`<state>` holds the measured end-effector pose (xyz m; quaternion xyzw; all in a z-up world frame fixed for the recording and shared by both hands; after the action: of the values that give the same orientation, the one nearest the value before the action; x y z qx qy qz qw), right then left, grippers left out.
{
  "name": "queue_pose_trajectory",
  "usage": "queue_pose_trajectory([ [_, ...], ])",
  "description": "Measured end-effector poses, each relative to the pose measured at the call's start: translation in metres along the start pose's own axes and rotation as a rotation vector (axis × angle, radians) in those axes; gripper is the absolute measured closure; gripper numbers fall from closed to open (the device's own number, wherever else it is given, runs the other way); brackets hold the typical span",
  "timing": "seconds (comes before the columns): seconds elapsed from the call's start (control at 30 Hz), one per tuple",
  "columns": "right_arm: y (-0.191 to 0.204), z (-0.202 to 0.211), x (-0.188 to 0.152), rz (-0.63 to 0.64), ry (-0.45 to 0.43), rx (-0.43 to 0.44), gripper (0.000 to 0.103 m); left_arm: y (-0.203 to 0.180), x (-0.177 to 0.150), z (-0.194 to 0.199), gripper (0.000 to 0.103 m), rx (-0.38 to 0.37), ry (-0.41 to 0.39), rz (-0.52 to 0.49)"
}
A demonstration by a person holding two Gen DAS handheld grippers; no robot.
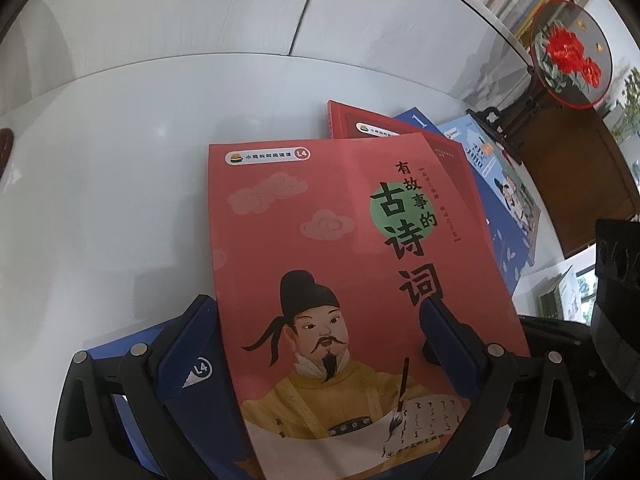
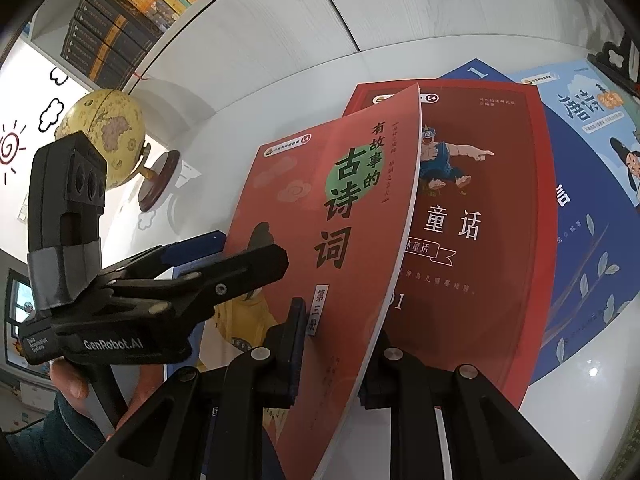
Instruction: Organize books
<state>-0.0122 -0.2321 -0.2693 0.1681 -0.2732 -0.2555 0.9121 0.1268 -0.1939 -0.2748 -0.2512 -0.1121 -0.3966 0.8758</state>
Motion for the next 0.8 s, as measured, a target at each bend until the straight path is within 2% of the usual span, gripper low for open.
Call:
queue_pose_trajectory([
  [0.43, -0.003, 0.0, -0.001, -0.016, 0.002, 0.02, 0.083, 0.005, 0.002, -0.001, 0.003, 0.02, -0.007, -0.018],
  [0.63, 0.001, 0.003, -0.001, -0.017, 0.016, -0.013, 0.083, 0.004, 0.0, 0.003, 0.003, -0.05, 0.023, 0.029],
  [0.8, 0.015, 0.01, 0.002, 0.073, -0.007, -0.097, 0.083, 0.03, -0.011, 0.02, 0.003, -0.071, 0.059, 0.127],
])
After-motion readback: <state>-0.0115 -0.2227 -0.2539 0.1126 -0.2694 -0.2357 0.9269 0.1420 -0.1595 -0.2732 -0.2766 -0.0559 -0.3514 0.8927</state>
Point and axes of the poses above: each gripper's, at about its wrist camera, not at the fingertips, and z roughly against the way its jaws point, y to its left, x to its top, the point moved 6 cm from there along -z, roughly the way its jaws point, and after that the axes turned 6 degrees about z, right-handed, at the moved point
